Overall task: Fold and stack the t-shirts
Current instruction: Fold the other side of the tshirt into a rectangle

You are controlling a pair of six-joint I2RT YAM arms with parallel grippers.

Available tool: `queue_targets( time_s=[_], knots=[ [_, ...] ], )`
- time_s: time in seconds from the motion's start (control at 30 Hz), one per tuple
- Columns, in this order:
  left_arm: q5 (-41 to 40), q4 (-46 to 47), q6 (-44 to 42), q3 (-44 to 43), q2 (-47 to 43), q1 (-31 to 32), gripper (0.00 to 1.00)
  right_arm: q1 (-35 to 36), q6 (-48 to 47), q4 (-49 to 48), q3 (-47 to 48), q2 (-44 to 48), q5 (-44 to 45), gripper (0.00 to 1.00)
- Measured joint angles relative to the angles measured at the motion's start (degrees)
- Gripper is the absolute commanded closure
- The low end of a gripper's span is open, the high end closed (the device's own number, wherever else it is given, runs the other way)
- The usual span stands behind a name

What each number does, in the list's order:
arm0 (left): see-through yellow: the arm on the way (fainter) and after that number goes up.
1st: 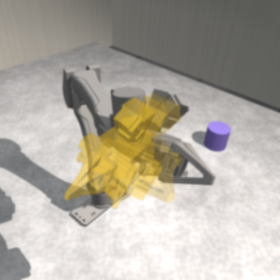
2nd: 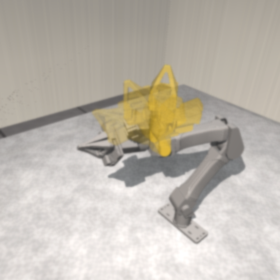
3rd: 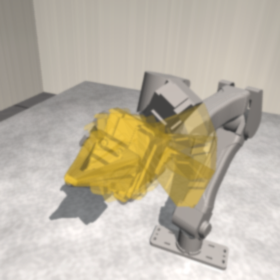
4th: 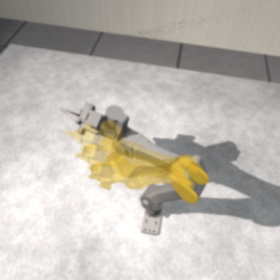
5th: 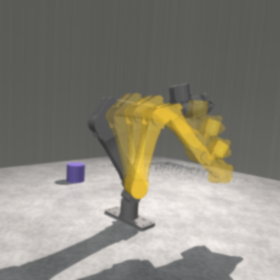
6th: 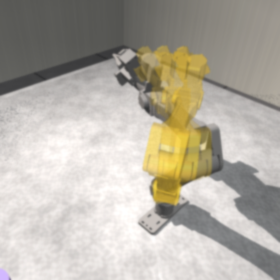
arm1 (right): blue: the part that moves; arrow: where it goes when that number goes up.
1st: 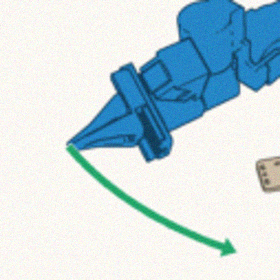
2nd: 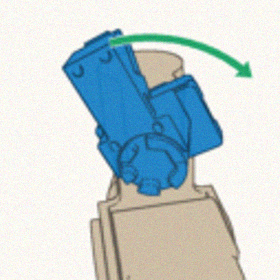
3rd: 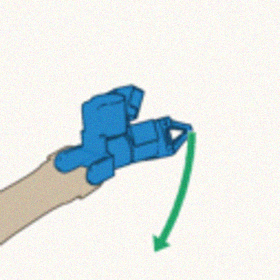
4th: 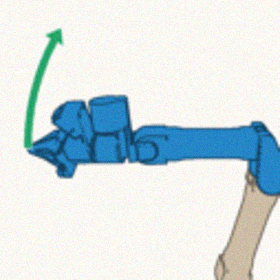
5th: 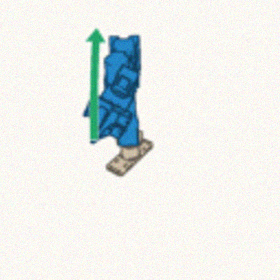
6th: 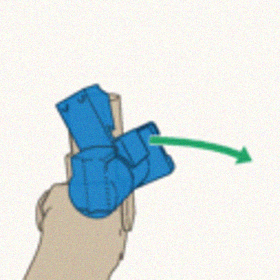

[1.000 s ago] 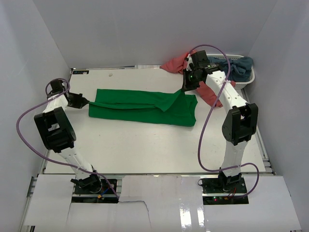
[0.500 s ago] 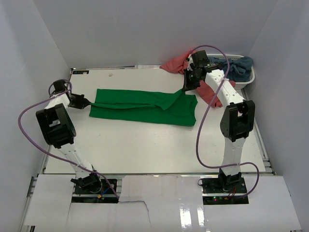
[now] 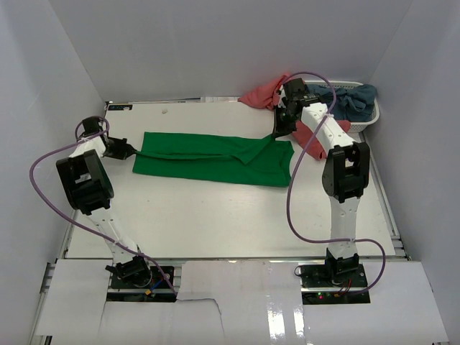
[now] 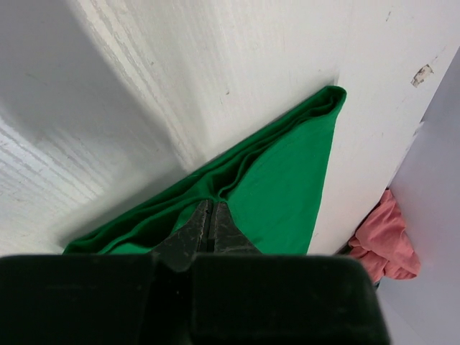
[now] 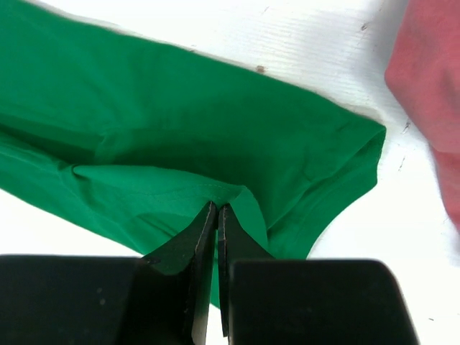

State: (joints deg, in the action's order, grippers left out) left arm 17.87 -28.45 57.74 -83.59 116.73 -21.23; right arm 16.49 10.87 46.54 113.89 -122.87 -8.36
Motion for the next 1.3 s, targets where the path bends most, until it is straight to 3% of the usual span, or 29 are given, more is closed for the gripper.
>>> queue_targets(
  time_s=[0.7,0.73,0.8,0.9,1.3],
  knots=[
    [-0.1,0.3,0.6,-2.0,3.7,0.6,1.00,-1.1,2.3,-4.6,4.5,-10.6,0.5,0.86],
    [-0.1,0.3,0.7,-2.0,3.8,0.6,1.00,-1.1,2.4,-4.8,4.5,-10.7,0.5,0.84],
    [0.0,0.4,0.9,-2.1,3.9,0.6,0.99,-1.1,2.8,-4.8,4.5,-10.9,0.5,0.68],
    [0.2,0.5,1.3,-2.4,4.0,0.6,0.94,-1.1,3.0,-5.1,4.5,-11.0,0.7,0.61],
    [5.6,2.7,5.3,-6.6,4.0,0.6,0.80,-1.1,3.1,-7.4,2.9,-9.7,1.4,0.56]
  ],
)
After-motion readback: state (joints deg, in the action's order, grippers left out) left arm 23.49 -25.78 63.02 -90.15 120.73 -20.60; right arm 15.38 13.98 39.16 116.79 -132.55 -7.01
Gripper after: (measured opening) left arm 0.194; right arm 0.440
